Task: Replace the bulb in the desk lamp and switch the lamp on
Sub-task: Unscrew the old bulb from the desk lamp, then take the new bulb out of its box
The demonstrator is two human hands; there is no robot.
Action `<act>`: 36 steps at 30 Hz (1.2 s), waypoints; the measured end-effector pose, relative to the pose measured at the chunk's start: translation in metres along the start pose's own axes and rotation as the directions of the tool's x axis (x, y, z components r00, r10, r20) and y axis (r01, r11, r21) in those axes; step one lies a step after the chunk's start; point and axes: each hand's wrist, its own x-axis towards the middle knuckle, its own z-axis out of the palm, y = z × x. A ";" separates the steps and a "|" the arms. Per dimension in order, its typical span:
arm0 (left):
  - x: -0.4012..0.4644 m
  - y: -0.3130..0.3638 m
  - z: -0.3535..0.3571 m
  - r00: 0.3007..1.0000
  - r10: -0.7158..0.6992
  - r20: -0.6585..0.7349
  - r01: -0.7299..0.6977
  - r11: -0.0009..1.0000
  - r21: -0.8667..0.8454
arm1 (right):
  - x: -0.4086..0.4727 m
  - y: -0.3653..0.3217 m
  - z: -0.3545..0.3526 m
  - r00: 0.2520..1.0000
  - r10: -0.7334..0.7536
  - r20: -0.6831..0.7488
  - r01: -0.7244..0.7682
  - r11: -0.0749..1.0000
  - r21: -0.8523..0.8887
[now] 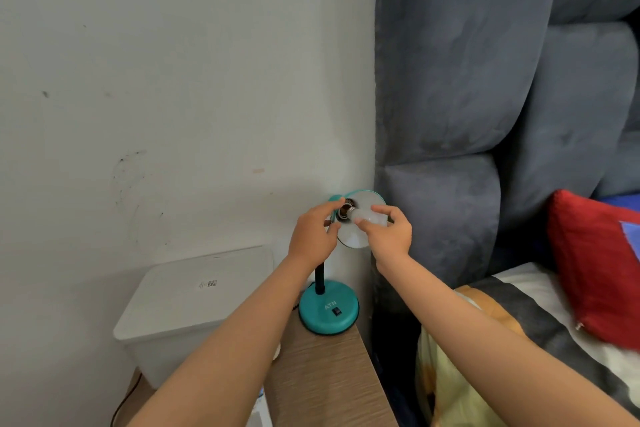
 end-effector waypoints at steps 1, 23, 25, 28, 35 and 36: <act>-0.003 0.002 -0.002 1.000 -0.007 0.009 0.007 1.000 -0.010 | -0.006 -0.002 -0.004 1.000 -0.018 -0.010 0.018 1.000 -0.002; -0.264 -0.073 -0.057 0.761 -0.627 -0.166 0.632 0.775 -0.027 | -0.205 0.142 -0.001 0.904 0.358 0.233 -0.142 0.766 -0.627; -0.266 -0.080 -0.054 0.751 -0.649 -0.124 0.647 0.760 -0.061 | -0.208 0.148 0.004 0.897 0.377 0.231 -0.150 0.751 -0.643; -0.267 -0.089 -0.051 0.776 -0.622 -0.103 0.612 0.782 -0.117 | -0.208 0.152 0.009 0.890 0.379 0.254 -0.128 0.743 -0.657; -0.272 -0.097 -0.047 0.798 -0.587 -0.135 0.553 0.803 -0.221 | -0.207 0.136 0.012 0.885 -0.024 0.466 0.324 0.750 -0.577; -0.272 -0.100 -0.046 0.791 -0.595 -0.146 0.555 0.797 -0.239 | -0.208 0.132 0.013 0.856 -0.065 0.512 0.376 0.758 -0.533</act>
